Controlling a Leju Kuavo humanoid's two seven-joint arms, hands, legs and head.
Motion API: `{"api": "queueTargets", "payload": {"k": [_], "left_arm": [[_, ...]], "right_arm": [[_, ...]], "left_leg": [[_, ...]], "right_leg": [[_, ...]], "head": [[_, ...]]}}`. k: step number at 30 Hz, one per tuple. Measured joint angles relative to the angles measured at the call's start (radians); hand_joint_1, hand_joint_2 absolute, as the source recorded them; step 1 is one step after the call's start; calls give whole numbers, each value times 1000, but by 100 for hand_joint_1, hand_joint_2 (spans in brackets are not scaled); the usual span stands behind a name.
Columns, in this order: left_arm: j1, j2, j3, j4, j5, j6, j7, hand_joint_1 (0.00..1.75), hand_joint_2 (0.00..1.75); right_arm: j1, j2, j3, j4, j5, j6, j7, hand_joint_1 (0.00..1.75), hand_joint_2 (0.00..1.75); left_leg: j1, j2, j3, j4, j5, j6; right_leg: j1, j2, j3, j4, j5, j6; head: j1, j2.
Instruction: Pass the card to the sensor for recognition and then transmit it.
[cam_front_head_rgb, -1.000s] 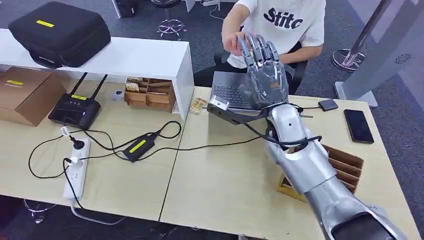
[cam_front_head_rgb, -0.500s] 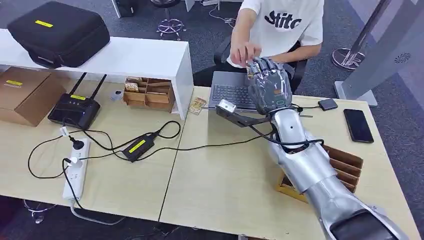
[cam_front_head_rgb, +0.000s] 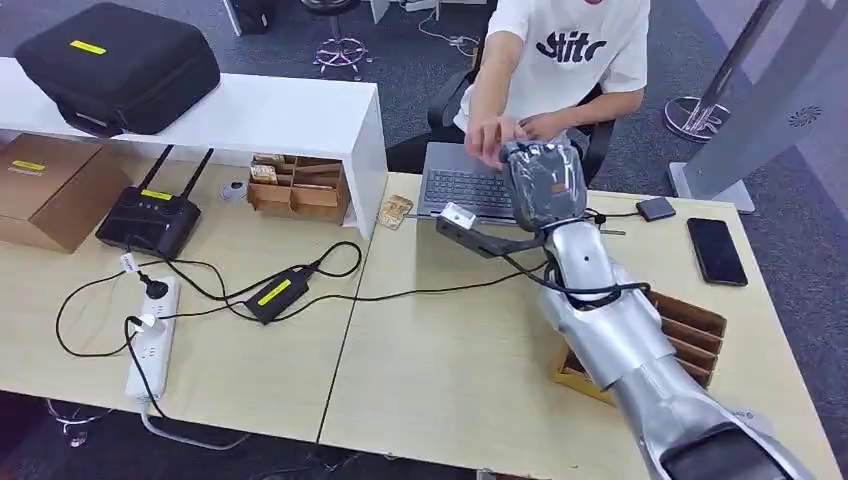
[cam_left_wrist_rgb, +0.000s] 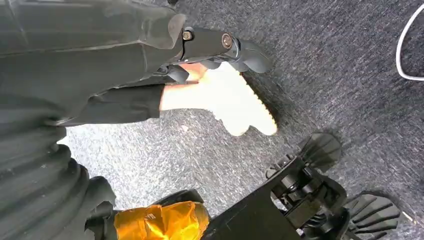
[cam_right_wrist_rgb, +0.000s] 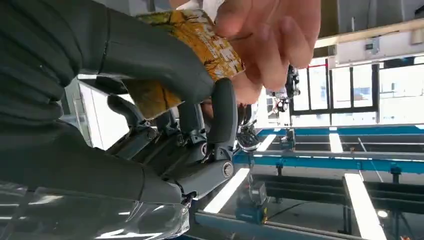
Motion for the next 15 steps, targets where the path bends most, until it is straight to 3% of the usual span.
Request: {"api": "queueTargets", "payload": {"k": [15], "left_arm": [[0,0,0,0,0,2,-4,0,175]], "right_arm": [[11,0,-17,0,-2,-10,-36,175,175]], "left_leg": [[0,0,0,0,0,0]], "right_leg": [[0,0,0,0,0,0]], "head": [[0,0]]}}
